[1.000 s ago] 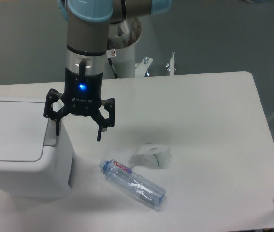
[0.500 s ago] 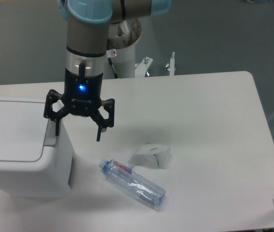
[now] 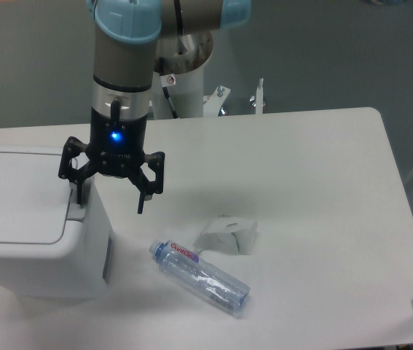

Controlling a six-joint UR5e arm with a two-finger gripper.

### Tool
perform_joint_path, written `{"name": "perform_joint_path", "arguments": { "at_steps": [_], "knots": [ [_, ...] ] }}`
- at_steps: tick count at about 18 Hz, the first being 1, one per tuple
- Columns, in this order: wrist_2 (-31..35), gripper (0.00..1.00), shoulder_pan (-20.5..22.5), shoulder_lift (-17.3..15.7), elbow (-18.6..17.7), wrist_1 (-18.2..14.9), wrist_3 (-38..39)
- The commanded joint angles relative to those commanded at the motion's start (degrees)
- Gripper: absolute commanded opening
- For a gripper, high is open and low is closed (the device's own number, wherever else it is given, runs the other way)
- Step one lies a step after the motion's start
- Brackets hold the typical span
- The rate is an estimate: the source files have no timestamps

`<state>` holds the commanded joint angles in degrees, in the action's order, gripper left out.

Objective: Open the trash can

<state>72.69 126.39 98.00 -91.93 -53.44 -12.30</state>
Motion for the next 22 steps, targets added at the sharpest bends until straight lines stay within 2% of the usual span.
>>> {"name": "perform_joint_path", "arguments": {
  "at_steps": [11,16,20,22],
  "knots": [
    [0.09,1.0,-0.09,0.26,0.17,0.17,0.0],
    [0.0,1.0,0.09,0.35,2.98,0.35,-0.17],
    [-0.09,1.0,4.21,0.61,3.87,0.7,-1.58],
    [-0.09,1.0,7.54,1.14,3.26,0.79,-5.95]
  ]
}}
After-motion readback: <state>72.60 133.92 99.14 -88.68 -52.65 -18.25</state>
